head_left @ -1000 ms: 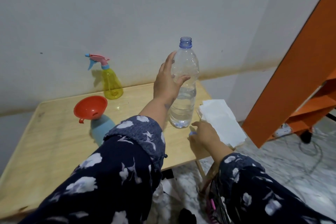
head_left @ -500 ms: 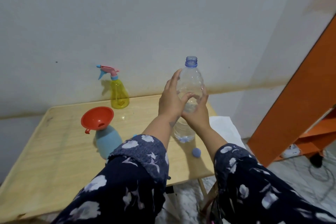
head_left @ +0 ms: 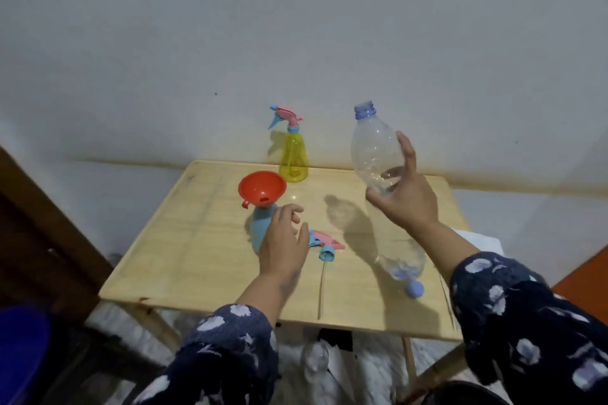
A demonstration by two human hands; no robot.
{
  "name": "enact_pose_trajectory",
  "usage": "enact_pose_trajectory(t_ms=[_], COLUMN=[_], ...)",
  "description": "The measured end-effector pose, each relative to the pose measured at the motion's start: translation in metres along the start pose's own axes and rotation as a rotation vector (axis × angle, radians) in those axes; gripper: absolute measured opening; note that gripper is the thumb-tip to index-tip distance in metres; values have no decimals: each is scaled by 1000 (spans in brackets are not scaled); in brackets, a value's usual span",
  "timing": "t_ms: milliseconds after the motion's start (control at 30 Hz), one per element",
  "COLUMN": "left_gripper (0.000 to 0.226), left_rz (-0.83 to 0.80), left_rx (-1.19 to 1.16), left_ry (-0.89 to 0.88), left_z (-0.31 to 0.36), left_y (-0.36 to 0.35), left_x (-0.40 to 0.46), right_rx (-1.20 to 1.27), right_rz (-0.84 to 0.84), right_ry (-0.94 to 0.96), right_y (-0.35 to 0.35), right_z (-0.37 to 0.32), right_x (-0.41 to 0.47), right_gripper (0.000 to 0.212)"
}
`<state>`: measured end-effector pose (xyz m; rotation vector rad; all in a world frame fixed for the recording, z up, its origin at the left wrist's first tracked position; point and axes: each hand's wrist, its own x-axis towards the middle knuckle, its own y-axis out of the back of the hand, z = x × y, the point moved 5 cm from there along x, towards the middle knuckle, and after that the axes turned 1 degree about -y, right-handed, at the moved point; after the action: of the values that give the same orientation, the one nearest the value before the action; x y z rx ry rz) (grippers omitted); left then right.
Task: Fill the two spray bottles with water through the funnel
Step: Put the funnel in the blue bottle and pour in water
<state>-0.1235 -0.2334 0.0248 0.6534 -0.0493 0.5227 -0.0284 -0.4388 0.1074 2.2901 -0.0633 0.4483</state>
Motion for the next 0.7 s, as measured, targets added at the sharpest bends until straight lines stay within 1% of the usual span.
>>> enact_pose_trajectory(t_ms=[67, 100, 167, 267, 333, 400, 567, 700], left_gripper=[23, 26, 44, 76, 85, 85, 68, 66], left_rz=[78, 120, 166, 133, 74, 31, 0, -13], left_rx=[48, 67, 113, 94, 36, -22, -83, -103], left_ry=[95, 141, 245, 334, 327, 310, 271, 254], left_z=[-25, -34, -47, -60, -64, -65, -64, -66], left_y=[13, 19, 27, 31, 26, 21, 18, 20], left_x=[-8, -9, -6, 6, 17, 26, 36, 35], right_rx=[-91, -144, -240, -341, -403, -448, -483, -557], right_rz=[-107, -159, -259, -404, -490, -551, -640, -689], right_ry=[74, 122, 197, 256, 273, 269, 255, 272], right_y=[-2, -3, -6, -11, -15, -19, -22, -21], right_z=[-17, -26, -39, -49, -52, -52, -55, -63], right_x=[2, 3, 5, 5, 4, 2, -1, -1], right_gripper=[105, 105, 107, 110, 110, 111, 112, 110])
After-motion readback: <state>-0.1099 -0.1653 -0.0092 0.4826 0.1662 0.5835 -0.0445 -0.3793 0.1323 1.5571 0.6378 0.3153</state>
